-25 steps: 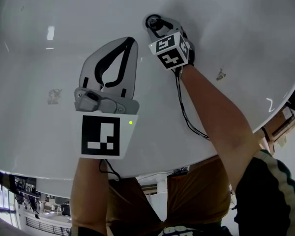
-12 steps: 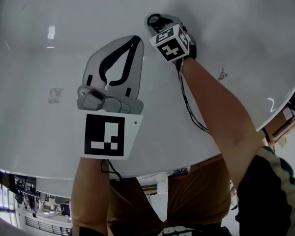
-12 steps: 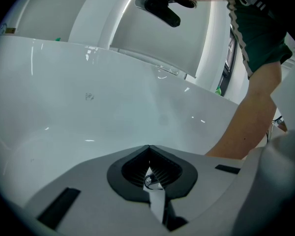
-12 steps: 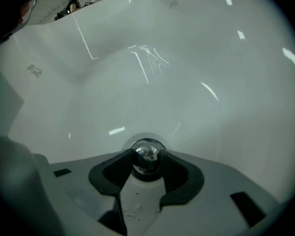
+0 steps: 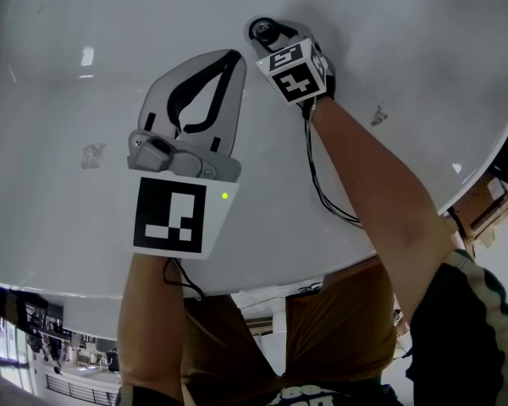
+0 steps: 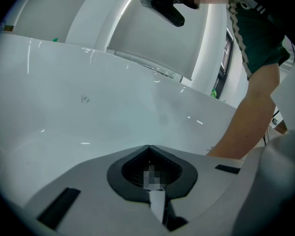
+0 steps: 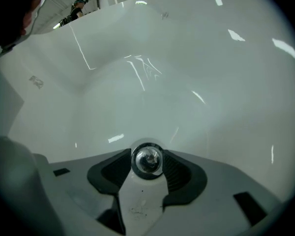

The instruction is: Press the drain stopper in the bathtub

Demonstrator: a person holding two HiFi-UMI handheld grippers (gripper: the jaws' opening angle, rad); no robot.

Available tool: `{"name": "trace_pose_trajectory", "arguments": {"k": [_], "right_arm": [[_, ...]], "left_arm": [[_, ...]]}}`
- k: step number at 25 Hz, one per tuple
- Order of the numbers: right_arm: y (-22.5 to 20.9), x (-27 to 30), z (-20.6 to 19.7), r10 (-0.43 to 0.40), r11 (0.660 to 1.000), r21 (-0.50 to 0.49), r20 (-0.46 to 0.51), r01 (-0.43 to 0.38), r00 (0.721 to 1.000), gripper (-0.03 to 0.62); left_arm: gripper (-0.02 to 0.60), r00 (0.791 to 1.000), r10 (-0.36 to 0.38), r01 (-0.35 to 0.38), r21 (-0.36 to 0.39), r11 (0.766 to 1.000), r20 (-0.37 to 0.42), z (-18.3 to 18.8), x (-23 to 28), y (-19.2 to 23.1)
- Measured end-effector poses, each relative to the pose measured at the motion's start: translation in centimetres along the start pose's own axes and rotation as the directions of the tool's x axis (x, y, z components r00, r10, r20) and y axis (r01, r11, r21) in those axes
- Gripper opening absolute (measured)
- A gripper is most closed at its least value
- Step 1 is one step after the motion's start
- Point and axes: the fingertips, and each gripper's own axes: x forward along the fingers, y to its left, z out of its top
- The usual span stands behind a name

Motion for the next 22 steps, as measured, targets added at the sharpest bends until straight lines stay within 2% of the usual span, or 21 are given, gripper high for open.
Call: {"name": "trace_pose_trajectory", "arguments": {"k": [5,14,22], "right_arm": [[-0.1,-3.2,1.7,0.009,1.000,0.017,0.041,-0.010,0.999,0.204],[1.7,-13.4,8.1,0.019,0.998,0.048,0.170,-0.028,0.985,0.204],[3.9,-24.6,13.6,0.011,1.000,0.008,0.321,-0.014,0.947,0.204]], "left_arm": [[0.009,1.000,0.006,-0.006,0.024,1.000,0.015,1.2,-1.4,-1.0],[0.009,0.997,-0.019,0.009,0.138,0.990,0.070,8.4,-5.8,-3.6],[0.009,0.995,-0.014,-0.009,0.235,0.972,0.094,14.5,-10.9,-4.8]]}}
